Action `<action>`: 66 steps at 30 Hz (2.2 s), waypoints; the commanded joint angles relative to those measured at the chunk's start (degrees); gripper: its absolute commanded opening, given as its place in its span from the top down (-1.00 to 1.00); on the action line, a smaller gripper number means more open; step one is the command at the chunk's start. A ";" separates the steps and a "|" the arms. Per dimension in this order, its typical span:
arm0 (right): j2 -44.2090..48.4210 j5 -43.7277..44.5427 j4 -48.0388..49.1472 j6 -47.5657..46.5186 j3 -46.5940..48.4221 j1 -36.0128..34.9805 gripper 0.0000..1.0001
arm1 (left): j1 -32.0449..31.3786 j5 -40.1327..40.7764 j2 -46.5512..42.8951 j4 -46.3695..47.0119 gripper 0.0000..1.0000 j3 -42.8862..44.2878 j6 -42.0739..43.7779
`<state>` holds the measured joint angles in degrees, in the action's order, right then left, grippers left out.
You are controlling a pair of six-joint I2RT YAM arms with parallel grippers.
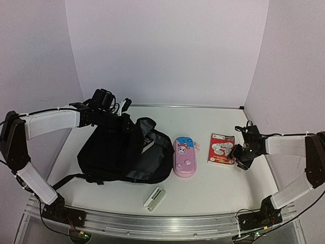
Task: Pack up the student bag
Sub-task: Pick up the book from the center of the board.
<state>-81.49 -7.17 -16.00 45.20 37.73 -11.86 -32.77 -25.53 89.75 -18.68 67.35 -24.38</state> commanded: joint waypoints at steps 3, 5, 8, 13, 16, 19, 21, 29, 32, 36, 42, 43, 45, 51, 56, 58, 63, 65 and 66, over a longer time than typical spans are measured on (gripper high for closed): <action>-2.48 -1.85 4.58 -0.31 -0.71 0.14 -0.15 | 0.45 -1.57 -0.29 4.33 0.40 -1.39 -1.62; -3.67 -2.45 5.57 -0.11 -0.88 0.11 -0.06 | 0.43 -1.44 -0.93 4.82 0.06 -1.80 -2.03; -5.03 -2.77 6.50 0.00 -1.08 0.08 0.02 | 0.45 -0.76 -2.07 4.81 -0.35 -2.10 -2.31; -6.03 -3.19 7.77 0.31 -1.51 0.14 0.36 | 0.43 1.75 -4.83 3.96 -0.76 -2.47 -2.55; -5.94 -3.66 8.43 0.77 -1.69 0.08 0.69 | 0.51 3.54 -6.59 2.88 -0.89 -2.17 -2.56; -5.06 -4.59 9.17 1.45 -1.85 0.07 1.00 | 0.48 4.20 -8.30 2.64 -0.97 -1.92 -2.51; -3.99 -5.86 9.81 1.95 -1.82 0.08 1.00 | 0.52 3.91 -9.09 2.76 -0.99 -1.65 -2.50; 4.82 -16.88 15.05 6.34 -1.40 0.08 1.00 | 0.43 -1.23 -8.68 7.26 -0.96 -0.81 -4.88; 8.30 -20.60 18.32 9.41 -0.53 0.12 1.00 | 0.33 -4.63 -7.37 10.84 -0.89 -0.98 -7.35; 12.09 -24.43 20.20 12.44 1.99 0.04 1.00 | -0.86 -7.70 -5.24 14.44 -0.71 -0.14 -9.06; 15.42 -26.19 21.45 15.21 6.95 -0.98 1.00 | -3.43 -10.37 -1.88 18.33 -0.68 2.65 -11.02; 15.73 -26.31 21.81 15.58 7.79 -1.41 1.00 | -3.77 -11.12 -1.28 19.58 -0.69 2.89 -11.76; 15.87 -26.17 22.28 16.23 9.68 -2.51 1.00 | -4.47 -12.45 0.17 22.09 -0.69 3.65 -13.46; 13.42 -22.83 23.92 16.42 15.14 -9.21 1.00 | -6.33 -15.95 5.62 27.98 -0.74 5.79 -20.28; 9.44 -19.55 27.14 16.61 18.76 -14.90 1.00 | -6.42 -17.85 9.34 33.05 -0.81 5.19 -27.50; 7.20 -18.94 28.55 16.63 20.40 -17.08 1.00 | -6.42 -18.49 10.11 35.77 -0.82 4.50 -29.81; 2.60 -18.50 32.12 16.76 22.92 -20.44 1.00 | -6.42 -18.82 11.52 40.37 -0.84 3.07 -34.24; 1.51 -18.44 33.28 16.85 23.54 -21.24 1.00 | -6.38 -19.11 12.09 41.70 -0.84 2.73 -35.72; 1.13 -18.31 33.63 16.85 23.78 -21.58 1.00 | -6.42 -19.25 12.41 42.06 -0.84 2.63 -36.47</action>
<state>-79.37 -26.71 8.32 61.86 57.26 -32.11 -39.18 -42.90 101.33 16.56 70.70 -56.00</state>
